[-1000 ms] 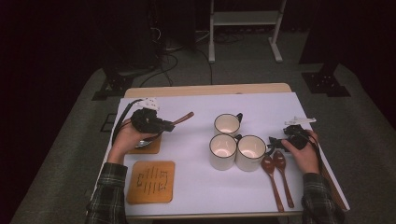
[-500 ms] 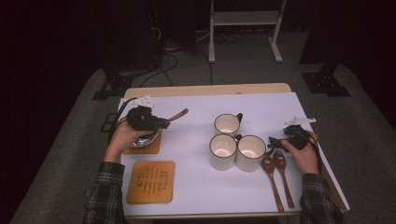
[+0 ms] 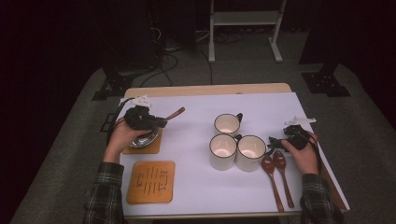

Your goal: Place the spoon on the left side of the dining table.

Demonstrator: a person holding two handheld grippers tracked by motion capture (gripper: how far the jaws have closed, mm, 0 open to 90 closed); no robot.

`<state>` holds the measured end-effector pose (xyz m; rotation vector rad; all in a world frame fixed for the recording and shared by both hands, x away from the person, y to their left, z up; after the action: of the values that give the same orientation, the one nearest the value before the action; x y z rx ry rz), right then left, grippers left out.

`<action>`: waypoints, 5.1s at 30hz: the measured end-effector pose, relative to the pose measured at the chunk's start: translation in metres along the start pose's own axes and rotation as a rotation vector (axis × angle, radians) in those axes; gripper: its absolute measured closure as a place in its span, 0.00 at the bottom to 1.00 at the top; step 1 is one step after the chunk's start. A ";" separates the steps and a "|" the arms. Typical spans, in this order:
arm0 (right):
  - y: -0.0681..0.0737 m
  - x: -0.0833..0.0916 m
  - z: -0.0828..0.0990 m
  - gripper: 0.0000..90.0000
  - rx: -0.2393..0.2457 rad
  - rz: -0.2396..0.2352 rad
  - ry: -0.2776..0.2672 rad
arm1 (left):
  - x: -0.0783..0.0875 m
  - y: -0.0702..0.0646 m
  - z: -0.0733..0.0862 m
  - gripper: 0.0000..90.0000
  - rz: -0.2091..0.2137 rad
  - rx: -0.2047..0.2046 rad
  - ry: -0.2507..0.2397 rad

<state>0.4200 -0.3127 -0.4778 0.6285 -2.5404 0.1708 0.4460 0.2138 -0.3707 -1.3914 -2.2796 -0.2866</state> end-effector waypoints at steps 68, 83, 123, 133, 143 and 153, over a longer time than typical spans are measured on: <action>0.000 0.000 0.000 0.21 0.001 0.000 -0.001 | 0.008 0.050 0.055 0.89 -0.129 0.122 -0.003; 0.000 0.000 0.000 0.21 0.001 0.000 -0.001 | 0.005 0.053 0.062 0.89 -0.130 0.135 0.024; 0.000 0.000 0.000 0.21 0.000 0.000 -0.001 | 0.013 0.043 0.043 1.00 -0.101 0.150 -0.026; 0.000 0.000 0.000 0.21 0.000 0.000 -0.002 | 0.005 0.039 0.025 1.00 -0.095 0.130 -0.033; 0.000 0.000 0.000 0.21 -0.001 -0.001 -0.002 | -0.013 0.040 0.019 1.00 -0.090 0.135 -0.015; 0.000 0.000 0.000 0.21 -0.001 -0.001 -0.003 | -0.030 0.041 0.018 1.00 -0.093 0.124 0.024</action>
<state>0.4199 -0.3127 -0.4780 0.6298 -2.5426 0.1688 0.4891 0.2169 -0.4035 -1.2171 -2.3044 -0.1869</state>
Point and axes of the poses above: each handheld gripper's, and its own axes: x roughly backward along the jaws, z roughly out of its underside, y roughly to its left, the point moved 2 cm from there along -x, roughly forward along the jaws, and after that the axes turned 12 degrees about -y, right-handed, at the moved point
